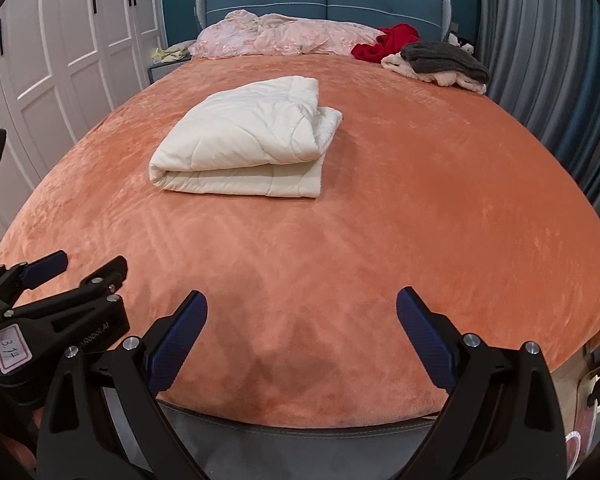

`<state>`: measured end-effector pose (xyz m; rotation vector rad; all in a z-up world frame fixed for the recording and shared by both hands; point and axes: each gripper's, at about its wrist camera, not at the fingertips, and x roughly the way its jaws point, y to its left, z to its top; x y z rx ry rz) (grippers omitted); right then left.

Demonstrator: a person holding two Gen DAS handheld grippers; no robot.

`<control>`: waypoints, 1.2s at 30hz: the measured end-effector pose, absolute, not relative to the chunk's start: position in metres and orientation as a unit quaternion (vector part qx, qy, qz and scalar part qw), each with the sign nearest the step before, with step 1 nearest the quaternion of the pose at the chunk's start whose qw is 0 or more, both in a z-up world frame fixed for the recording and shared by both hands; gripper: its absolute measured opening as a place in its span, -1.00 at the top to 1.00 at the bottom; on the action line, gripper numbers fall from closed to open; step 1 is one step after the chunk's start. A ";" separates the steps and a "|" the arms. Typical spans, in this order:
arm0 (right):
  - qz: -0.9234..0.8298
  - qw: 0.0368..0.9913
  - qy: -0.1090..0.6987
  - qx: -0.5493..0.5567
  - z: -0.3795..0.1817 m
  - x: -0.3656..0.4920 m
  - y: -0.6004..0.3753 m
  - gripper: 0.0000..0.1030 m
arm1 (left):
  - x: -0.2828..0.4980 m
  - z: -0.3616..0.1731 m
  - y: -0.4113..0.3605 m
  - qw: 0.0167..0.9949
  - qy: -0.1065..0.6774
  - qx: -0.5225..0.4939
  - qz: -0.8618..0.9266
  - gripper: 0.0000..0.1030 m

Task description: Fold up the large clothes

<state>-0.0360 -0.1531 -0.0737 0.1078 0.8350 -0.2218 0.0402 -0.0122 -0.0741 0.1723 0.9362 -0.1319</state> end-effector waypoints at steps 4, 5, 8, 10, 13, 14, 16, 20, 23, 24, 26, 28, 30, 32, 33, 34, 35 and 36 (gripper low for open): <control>-0.107 0.906 0.406 0.056 -0.075 -0.039 -0.153 -0.81 | 0.037 -0.075 -0.010 0.887 0.452 0.077 -0.063 -0.30; -0.108 0.906 0.407 0.055 -0.075 -0.039 -0.153 -0.81 | 0.036 -0.076 -0.010 0.887 0.451 0.079 -0.061 -0.30; -0.107 0.906 0.407 0.056 -0.076 -0.040 -0.153 -0.81 | 0.033 -0.076 -0.011 0.888 0.449 0.080 -0.058 -0.30; -0.108 0.906 0.406 0.056 -0.076 -0.041 -0.152 -0.81 | 0.031 -0.076 -0.011 0.888 0.448 0.081 -0.057 -0.30; -0.108 0.906 0.406 0.056 -0.077 -0.041 -0.153 -0.81 | 0.031 -0.076 -0.011 0.888 0.448 0.082 -0.058 -0.30; -0.108 0.906 0.406 0.056 -0.077 -0.041 -0.153 -0.81 | 0.031 -0.076 -0.011 0.889 0.448 0.082 -0.057 -0.30; -0.109 0.905 0.407 0.057 -0.077 -0.041 -0.153 -0.81 | 0.031 -0.076 -0.012 0.889 0.448 0.082 -0.056 -0.30; -0.111 0.904 0.408 0.060 -0.078 -0.043 -0.152 -0.81 | 0.030 -0.076 -0.012 0.890 0.445 0.083 -0.055 -0.30; -0.111 0.904 0.409 0.061 -0.078 -0.043 -0.152 -0.81 | 0.031 -0.076 -0.013 0.890 0.446 0.083 -0.055 -0.30; -0.111 0.904 0.409 0.061 -0.078 -0.043 -0.153 -0.81 | 0.031 -0.076 -0.013 0.890 0.446 0.083 -0.054 -0.30; -0.111 0.903 0.410 0.061 -0.079 -0.043 -0.153 -0.81 | 0.031 -0.076 -0.013 0.890 0.445 0.083 -0.054 -0.30; -0.111 0.903 0.410 0.062 -0.078 -0.043 -0.153 -0.81 | 0.031 -0.076 -0.013 0.890 0.445 0.084 -0.054 -0.30; -0.110 0.902 0.412 0.064 -0.079 -0.041 -0.153 -0.81 | 0.031 -0.076 -0.012 0.891 0.444 0.084 -0.055 -0.30; -0.111 0.902 0.413 0.064 -0.080 -0.041 -0.153 -0.81 | 0.032 -0.077 -0.012 0.891 0.443 0.084 -0.054 -0.30; -0.111 0.902 0.413 0.063 -0.079 -0.041 -0.153 -0.81 | 0.031 -0.077 -0.012 0.891 0.443 0.083 -0.054 -0.30; -0.110 0.902 0.413 0.063 -0.079 -0.041 -0.153 -0.81 | 0.031 -0.077 -0.012 0.891 0.443 0.083 -0.055 -0.30; -0.111 0.902 0.413 0.064 -0.080 -0.040 -0.153 -0.81 | 0.032 -0.077 -0.012 0.891 0.443 0.084 -0.055 -0.30; -0.111 0.902 0.413 0.064 -0.080 -0.040 -0.153 -0.81 | 0.032 -0.077 -0.012 0.891 0.443 0.083 -0.055 -0.30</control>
